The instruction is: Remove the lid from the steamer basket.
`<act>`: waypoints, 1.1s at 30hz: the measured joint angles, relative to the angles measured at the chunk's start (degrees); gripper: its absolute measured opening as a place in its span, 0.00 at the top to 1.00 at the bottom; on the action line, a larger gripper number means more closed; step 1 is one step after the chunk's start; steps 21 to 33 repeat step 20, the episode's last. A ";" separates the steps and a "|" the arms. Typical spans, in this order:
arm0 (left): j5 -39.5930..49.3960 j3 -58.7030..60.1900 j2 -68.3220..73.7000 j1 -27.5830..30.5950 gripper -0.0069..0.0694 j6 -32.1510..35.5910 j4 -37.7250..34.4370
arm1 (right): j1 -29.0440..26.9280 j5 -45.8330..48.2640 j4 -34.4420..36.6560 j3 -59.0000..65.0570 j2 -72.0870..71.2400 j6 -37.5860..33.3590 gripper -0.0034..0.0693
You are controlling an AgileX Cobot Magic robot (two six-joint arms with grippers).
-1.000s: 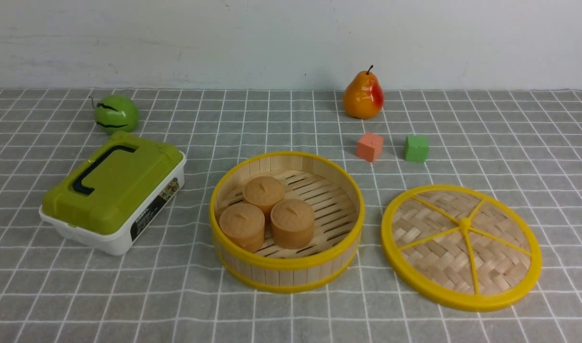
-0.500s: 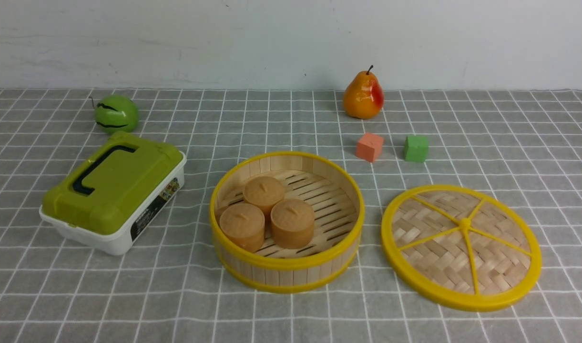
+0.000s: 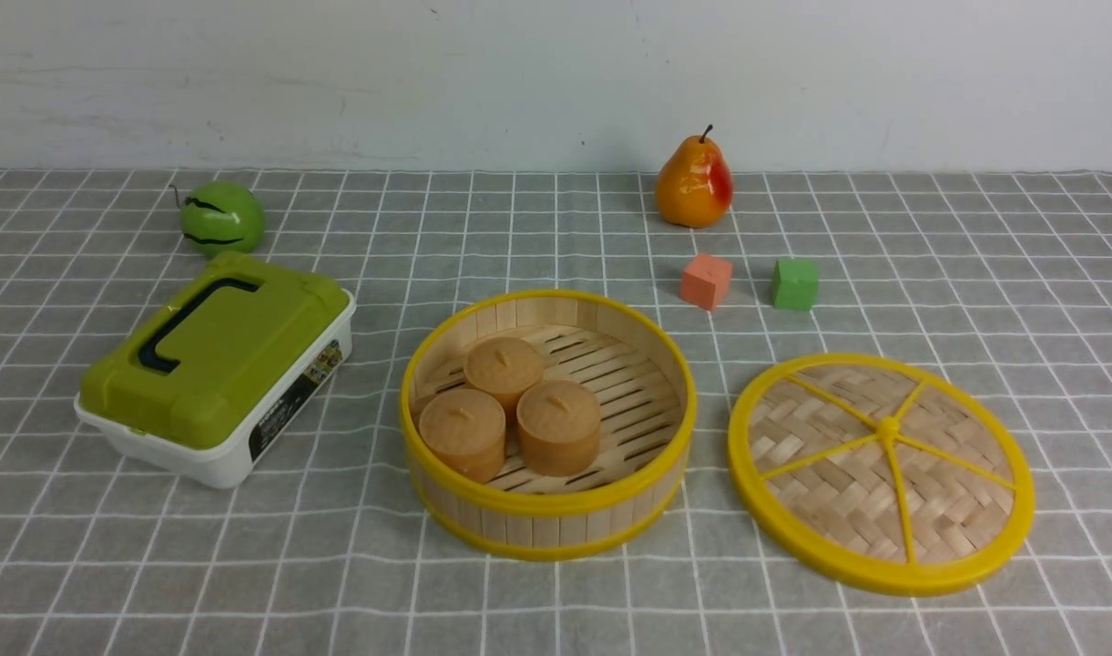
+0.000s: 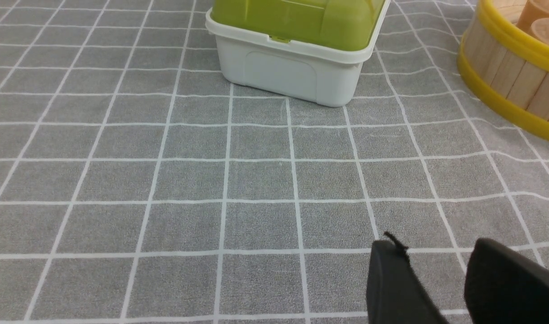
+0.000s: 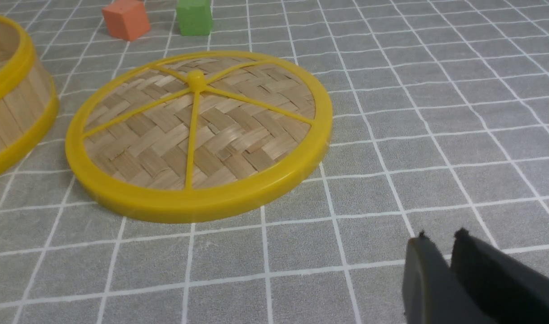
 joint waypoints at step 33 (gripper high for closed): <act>0.00 0.00 0.00 0.00 0.60 0.00 0.00 | 0.00 0.00 0.00 0.00 0.00 0.00 0.83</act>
